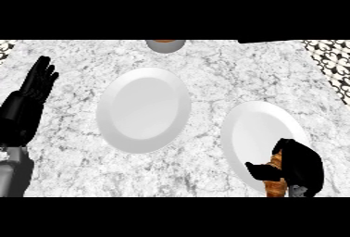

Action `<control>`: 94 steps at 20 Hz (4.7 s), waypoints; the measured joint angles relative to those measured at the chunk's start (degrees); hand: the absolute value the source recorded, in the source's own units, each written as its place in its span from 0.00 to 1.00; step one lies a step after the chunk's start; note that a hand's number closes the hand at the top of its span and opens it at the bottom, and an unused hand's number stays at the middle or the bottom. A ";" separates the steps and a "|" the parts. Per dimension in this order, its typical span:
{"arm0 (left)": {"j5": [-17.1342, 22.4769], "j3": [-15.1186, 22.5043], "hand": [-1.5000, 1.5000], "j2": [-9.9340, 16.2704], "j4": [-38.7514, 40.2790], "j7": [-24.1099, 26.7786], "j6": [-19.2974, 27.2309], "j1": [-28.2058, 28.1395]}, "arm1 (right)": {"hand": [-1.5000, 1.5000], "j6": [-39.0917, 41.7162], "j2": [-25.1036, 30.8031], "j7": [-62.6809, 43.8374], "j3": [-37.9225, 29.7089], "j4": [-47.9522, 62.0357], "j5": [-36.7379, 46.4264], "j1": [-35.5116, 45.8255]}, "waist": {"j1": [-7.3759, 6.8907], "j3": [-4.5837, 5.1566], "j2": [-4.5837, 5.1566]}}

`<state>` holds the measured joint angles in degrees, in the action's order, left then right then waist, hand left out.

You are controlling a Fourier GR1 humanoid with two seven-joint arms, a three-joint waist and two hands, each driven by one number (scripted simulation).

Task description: Pick the croissant from the plate and place it in the plate

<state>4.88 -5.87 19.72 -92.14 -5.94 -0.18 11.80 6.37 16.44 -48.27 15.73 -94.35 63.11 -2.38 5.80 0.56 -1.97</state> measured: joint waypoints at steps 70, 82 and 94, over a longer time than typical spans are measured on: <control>-2.12 4.92 0.50 -4.82 3.04 -0.45 -3.51 8.93 | 0.00 -58.72 -16.13 -0.91 8.39 47.65 -28.20 59.98 | -11.18 -0.61 3.22; -1.54 1.28 0.50 -2.99 -0.06 -0.77 -3.38 3.65 | 0.00 -70.15 -14.96 2.98 10.00 34.77 -30.24 47.93 | -6.15 -0.56 1.74; -1.77 -0.01 0.50 -3.29 -1.30 -1.09 -3.89 2.02 | 0.00 -64.97 -4.65 0.20 13.90 -1.63 -22.33 18.57 | -4.89 -0.54 1.65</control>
<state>3.11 -5.88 16.43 -93.44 -7.03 -4.06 13.81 -58.60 11.79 -48.06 29.62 -95.98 40.79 16.19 0.91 0.02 -0.31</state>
